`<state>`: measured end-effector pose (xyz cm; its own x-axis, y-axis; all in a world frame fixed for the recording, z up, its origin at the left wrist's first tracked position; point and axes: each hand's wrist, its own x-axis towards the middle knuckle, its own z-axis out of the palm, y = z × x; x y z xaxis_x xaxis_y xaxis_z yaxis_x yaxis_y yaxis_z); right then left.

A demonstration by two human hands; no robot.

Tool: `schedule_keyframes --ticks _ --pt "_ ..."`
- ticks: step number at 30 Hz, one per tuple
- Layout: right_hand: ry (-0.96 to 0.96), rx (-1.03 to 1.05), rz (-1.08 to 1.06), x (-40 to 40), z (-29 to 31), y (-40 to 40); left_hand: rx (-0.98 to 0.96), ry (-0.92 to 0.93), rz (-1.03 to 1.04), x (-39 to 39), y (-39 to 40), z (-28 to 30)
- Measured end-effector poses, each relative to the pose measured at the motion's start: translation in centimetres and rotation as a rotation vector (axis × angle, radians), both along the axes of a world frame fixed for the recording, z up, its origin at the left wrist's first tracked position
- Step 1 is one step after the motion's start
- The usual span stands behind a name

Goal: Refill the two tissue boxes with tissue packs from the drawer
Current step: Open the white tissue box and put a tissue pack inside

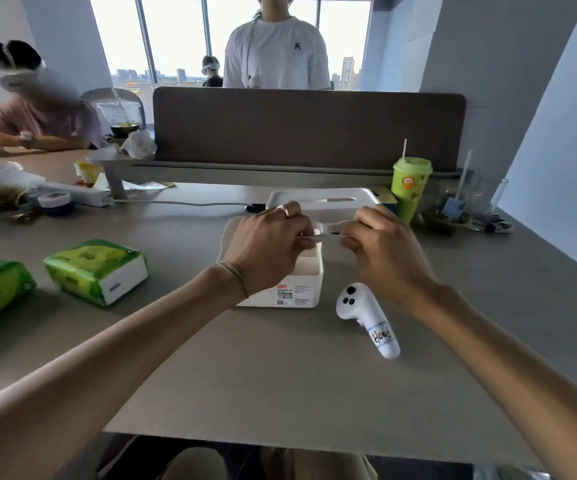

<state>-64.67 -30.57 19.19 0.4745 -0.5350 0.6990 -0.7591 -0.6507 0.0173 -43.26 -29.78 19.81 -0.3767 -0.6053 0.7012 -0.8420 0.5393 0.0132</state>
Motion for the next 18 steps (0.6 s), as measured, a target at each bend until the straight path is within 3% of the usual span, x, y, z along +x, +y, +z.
schedule_keyframes --ticks 9,18 --pt "0.033 0.116 -0.205 -11.8 -4.4 2.3 0.127 -0.022 -0.157 -11.9 -1.5 -4.0" --pt "0.040 0.222 -0.316 -17.3 -8.2 2.8 0.307 -0.148 -0.174 -18.1 -2.6 -6.6"
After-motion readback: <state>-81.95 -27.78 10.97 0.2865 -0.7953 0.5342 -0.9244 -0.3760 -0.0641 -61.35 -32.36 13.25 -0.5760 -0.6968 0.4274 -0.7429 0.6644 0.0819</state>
